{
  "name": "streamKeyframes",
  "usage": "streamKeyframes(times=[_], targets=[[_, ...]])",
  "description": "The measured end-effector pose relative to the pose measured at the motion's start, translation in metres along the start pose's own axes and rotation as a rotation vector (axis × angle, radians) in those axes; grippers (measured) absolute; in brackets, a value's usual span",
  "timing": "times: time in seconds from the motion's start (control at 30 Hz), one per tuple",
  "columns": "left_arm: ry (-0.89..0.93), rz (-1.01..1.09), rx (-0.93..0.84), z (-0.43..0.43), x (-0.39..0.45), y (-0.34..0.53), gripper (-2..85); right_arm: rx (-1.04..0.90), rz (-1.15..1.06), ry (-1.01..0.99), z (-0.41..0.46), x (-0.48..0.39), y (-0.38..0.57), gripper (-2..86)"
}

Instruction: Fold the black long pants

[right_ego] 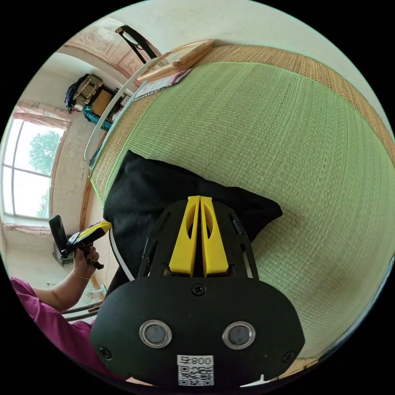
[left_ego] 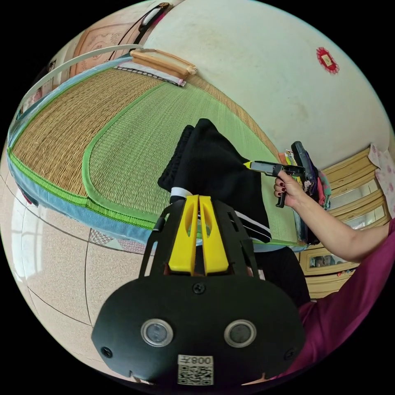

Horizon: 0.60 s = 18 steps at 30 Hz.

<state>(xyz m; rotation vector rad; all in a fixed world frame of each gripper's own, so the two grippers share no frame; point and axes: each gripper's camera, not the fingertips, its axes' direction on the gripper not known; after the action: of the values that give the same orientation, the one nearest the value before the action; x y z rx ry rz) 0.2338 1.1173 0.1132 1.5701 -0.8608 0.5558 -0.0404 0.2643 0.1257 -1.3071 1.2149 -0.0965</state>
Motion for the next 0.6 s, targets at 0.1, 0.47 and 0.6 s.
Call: streamKeyframes(times=[0.1, 0.47, 0.6], targets=[[0.014, -0.015, -0.036, 0.006, 0.004, -0.006, 0.0, -0.009, 0.013, -0.037, 0.006, 0.008, 0.0, 0.1], [0.008, 0.0, -0.034, 0.007, 0.052, -0.009, 0.1, -0.003, 0.054, -0.008, 0.02, 0.05, 0.032, 0.0], [-0.01, 0.002, -0.039, 0.006, 0.064, -0.011, 0.1, 0.039, 0.028, -0.037, 0.021, 0.049, 0.034, 0.1]])
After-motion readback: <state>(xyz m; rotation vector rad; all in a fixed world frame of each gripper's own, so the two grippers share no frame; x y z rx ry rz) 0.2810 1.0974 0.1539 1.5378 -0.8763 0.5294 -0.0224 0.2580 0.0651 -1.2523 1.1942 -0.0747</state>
